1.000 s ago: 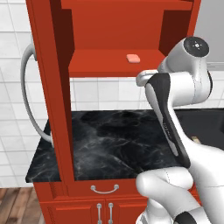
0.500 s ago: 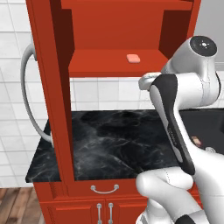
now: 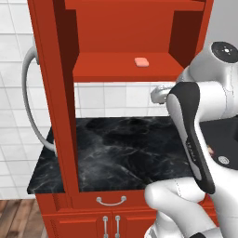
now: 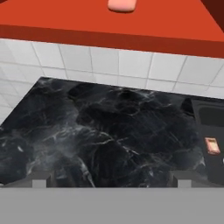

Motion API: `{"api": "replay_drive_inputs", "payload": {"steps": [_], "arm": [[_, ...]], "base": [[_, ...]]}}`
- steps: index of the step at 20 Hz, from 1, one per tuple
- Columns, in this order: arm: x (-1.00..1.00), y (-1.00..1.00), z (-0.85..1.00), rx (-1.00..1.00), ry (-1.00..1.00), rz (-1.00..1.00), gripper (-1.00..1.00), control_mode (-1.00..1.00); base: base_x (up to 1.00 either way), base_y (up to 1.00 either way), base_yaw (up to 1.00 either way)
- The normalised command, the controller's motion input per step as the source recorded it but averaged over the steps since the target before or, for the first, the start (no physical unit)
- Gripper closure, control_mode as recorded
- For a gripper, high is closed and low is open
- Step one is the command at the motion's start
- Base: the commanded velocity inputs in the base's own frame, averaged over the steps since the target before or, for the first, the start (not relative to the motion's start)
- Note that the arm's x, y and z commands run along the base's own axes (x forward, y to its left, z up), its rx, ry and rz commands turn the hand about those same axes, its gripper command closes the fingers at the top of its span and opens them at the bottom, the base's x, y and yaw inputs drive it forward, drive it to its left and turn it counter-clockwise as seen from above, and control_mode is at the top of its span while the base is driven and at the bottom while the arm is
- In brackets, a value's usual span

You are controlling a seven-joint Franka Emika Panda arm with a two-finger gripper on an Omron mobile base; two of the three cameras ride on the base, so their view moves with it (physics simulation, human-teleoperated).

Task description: Pick up the bar soap and bar soap from the sink, and place them back in the cabinet, and close the cabinet door.

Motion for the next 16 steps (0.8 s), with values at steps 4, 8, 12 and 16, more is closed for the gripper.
{"api": "replay_drive_inputs", "payload": {"steps": [4, 8, 12, 16], "arm": [[-0.2, 0.0, -0.13, 0.0, 0.01, 0.04, -1.0, -1.0], [-0.14, 0.0, -0.04, 0.0, 0.01, 0.01, -1.0, -1.0], [-0.07, 0.0, 0.0, 0.0, 0.01, 0.0, -1.0, -1.0], [-0.15, 0.0, 0.0, 0.0, 0.05, 0.0, -1.0, -1.0]], "base": [[0.0, 0.0, 0.0], [0.0, 0.0, 0.0], [0.0, 0.0, 0.0], [0.0, 0.0, 0.0]]}}
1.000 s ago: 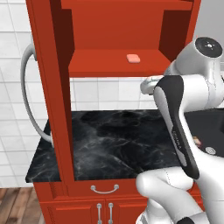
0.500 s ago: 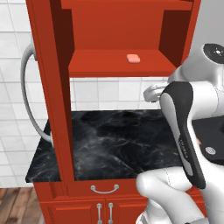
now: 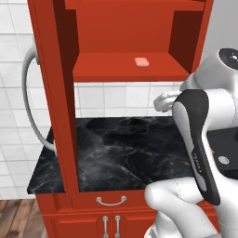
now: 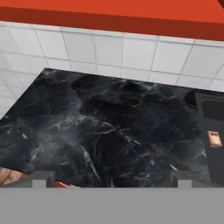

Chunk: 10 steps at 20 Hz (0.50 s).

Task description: Pick up the bar soap and bar soap from the sink, and place them back in the cabinet, and close the cabinet door.

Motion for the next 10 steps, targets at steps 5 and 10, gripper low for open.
{"api": "replay_drive_inputs", "payload": {"steps": [5, 10], "arm": [[-0.19, 0.0, 0.0, 0.0, 0.07, 0.0, -1.0, -1.0], [-0.26, 0.0, 0.0, 0.0, 0.05, 0.0, -1.0, -1.0]], "base": [[0.0, 0.0, 0.0], [0.0, 0.0, 0.0]]}}
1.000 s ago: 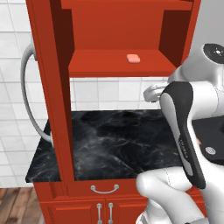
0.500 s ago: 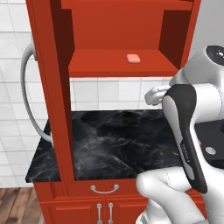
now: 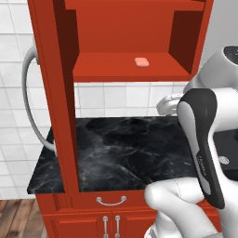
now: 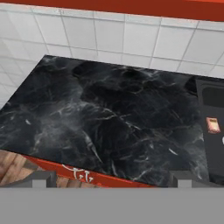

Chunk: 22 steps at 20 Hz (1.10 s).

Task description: Pick up the bar soap and bar soap from the sink, and place them back in the cabinet, and close the cabinet door.

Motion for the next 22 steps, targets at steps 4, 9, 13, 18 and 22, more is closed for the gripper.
{"api": "replay_drive_inputs", "payload": {"steps": [4, 9, 13, 18, 22], "arm": [[-0.23, 0.0, 0.0, 0.0, 0.03, 0.0, -1.0, -1.0], [-0.16, 0.0, 0.0, 0.0, 0.02, 0.0, -1.0, -1.0], [-0.14, 0.0, 0.0, 0.0, 0.02, 0.0, -1.0, -1.0], [0.0, 0.0, 0.0, 0.0, 0.0, 0.0, -1.0, 1.0], [0.0, 0.0, 0.0, 0.0, 0.0, 0.0, -1.0, 1.0]], "base": [[0.0, 0.0, 0.0], [0.0, 0.0, 0.0], [0.0, 0.0, 0.0], [-0.27, 0.0, 0.0], [-0.38, -0.05, -0.04]]}}
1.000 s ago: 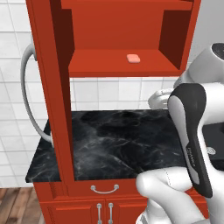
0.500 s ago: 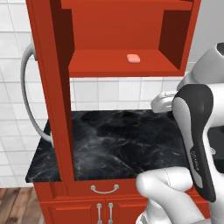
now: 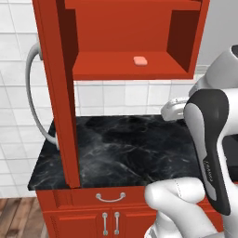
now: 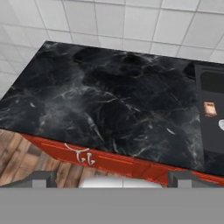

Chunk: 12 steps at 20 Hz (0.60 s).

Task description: Pick up the bar soap and bar soap from the sink, and place them back in the cabinet, and close the cabinet door.

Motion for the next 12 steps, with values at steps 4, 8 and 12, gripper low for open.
{"api": "replay_drive_inputs", "payload": {"steps": [4, 8, 12], "arm": [[0.0, 0.0, 0.0, 0.0, 0.0, 0.0, -1.0, 1.0], [0.0, 0.0, 0.0, 0.0, 0.0, 0.0, -1.0, 1.0], [0.0, 0.0, 0.0, 0.0, 0.0, 0.0, -1.0, 1.0]], "base": [[-0.52, -0.19, -0.13], [-0.48, -0.21, -0.19], [-0.27, -0.2, -0.22]]}}
